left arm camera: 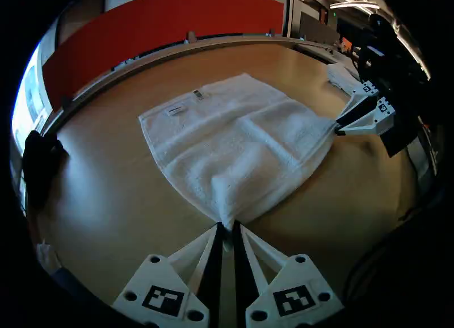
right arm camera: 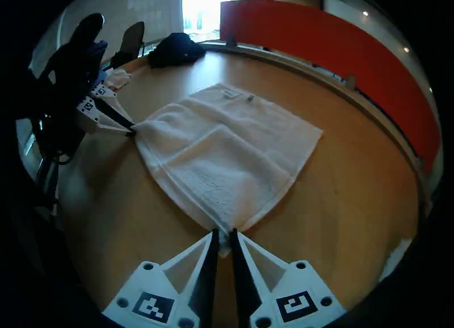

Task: Fold towel

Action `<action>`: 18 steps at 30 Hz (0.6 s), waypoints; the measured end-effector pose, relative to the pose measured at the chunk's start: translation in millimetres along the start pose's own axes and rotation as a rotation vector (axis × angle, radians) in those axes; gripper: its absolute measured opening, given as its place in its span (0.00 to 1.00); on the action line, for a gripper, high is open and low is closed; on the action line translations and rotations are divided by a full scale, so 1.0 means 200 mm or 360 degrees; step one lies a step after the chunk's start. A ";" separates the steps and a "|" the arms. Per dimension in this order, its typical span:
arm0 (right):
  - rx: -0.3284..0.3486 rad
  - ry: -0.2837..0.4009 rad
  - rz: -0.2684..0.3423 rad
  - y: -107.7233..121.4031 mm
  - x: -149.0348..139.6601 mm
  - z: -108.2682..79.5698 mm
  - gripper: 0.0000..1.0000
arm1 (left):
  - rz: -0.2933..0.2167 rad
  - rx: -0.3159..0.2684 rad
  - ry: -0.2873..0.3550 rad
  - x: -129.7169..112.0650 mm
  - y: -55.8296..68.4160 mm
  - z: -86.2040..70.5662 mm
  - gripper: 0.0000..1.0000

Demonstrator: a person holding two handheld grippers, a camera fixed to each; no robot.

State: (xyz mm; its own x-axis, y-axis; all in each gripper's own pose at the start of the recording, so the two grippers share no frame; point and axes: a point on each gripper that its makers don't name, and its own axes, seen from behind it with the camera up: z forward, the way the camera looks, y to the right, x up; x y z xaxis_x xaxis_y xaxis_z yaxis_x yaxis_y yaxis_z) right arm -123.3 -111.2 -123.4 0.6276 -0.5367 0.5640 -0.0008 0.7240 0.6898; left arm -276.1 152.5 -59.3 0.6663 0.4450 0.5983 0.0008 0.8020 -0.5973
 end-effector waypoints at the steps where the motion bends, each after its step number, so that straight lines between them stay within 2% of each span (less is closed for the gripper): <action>1: -0.0001 0.0004 0.0001 0.00 0.00 -0.01 0.16 | -0.0009 0.0000 0.0004 0.01 0.00 -0.01 0.12; 9: -0.0025 0.0060 -0.0003 0.02 0.08 -0.07 0.16 | -0.0047 0.0017 0.0050 0.08 -0.01 -0.09 0.12; 18: -0.0046 0.0123 -0.0014 0.02 0.18 -0.19 0.16 | -0.0077 0.0005 0.0070 0.16 0.01 -0.20 0.12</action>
State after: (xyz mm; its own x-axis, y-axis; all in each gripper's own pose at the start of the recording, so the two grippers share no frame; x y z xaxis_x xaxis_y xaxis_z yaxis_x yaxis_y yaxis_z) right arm -69.8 -110.6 -116.9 0.6856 -0.5091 0.5204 0.0270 0.7322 0.6806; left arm -224.2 151.5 -62.3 0.6977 0.3880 0.6022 0.0311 0.8234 -0.5666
